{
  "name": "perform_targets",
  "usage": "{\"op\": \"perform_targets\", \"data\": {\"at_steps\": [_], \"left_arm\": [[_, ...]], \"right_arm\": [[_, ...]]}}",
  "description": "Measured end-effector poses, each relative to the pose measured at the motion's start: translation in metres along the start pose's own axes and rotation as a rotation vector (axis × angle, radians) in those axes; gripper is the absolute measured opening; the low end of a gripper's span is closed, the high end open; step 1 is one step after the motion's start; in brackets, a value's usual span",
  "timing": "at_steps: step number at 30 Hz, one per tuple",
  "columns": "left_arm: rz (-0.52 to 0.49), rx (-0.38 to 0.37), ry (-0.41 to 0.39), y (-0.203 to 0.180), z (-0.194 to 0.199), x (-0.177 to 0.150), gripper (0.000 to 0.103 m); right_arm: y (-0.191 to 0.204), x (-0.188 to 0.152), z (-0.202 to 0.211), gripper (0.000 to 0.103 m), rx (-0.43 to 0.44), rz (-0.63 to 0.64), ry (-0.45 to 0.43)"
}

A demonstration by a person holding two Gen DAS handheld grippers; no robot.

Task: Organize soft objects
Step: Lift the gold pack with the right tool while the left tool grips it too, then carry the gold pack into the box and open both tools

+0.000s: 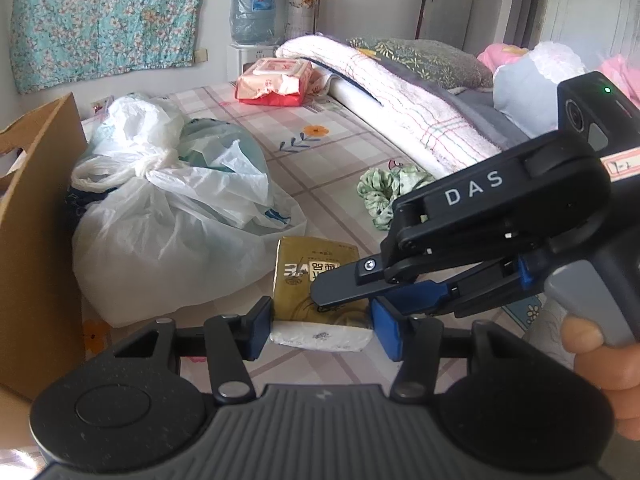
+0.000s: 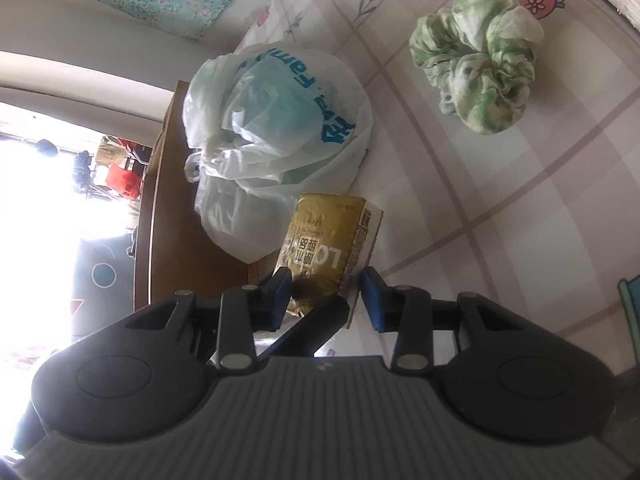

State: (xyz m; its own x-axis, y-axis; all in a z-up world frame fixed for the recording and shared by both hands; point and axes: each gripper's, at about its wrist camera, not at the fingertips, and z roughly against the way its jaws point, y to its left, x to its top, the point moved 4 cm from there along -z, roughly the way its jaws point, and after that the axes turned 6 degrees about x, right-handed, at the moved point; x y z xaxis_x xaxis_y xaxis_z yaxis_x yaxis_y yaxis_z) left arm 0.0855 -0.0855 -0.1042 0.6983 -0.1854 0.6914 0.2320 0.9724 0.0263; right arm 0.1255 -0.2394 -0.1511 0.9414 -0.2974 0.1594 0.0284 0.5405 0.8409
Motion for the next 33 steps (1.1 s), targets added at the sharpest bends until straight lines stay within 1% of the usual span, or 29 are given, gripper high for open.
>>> {"op": "perform_targets", "data": {"at_steps": [9,16,19,22,25,28,31,33], "left_arm": [[0.054,0.026,-0.071,0.015,0.028,-0.001,0.055],[0.115,0.066,-0.151,0.038,0.058,0.009,0.055],[0.148,0.1,-0.206,0.056,0.077,0.017,0.054],[0.168,0.157,-0.262,0.079,0.099,0.025,0.054],[0.206,0.227,-0.304,0.107,0.121,0.03,0.054],[0.252,0.3,-0.322,0.139,0.139,0.03,0.054],[0.301,0.358,-0.289,0.172,0.146,0.031,0.054],[0.342,0.375,-0.248,0.195,0.146,0.03,0.054]], "right_arm": [[0.029,-0.005,-0.001,0.038,0.013,0.077,-0.014],[0.068,-0.007,-0.003,0.038,0.03,0.171,-0.021],[0.092,-0.005,-0.008,0.038,0.054,0.224,-0.017],[0.123,-0.003,-0.018,0.038,0.097,0.284,-0.002],[0.161,-0.002,-0.035,0.038,0.143,0.355,0.031],[0.199,-0.005,-0.061,0.039,0.183,0.424,0.085],[0.231,-0.01,-0.094,0.04,0.209,0.473,0.162],[0.249,-0.013,-0.12,0.04,0.211,0.493,0.22]]}}
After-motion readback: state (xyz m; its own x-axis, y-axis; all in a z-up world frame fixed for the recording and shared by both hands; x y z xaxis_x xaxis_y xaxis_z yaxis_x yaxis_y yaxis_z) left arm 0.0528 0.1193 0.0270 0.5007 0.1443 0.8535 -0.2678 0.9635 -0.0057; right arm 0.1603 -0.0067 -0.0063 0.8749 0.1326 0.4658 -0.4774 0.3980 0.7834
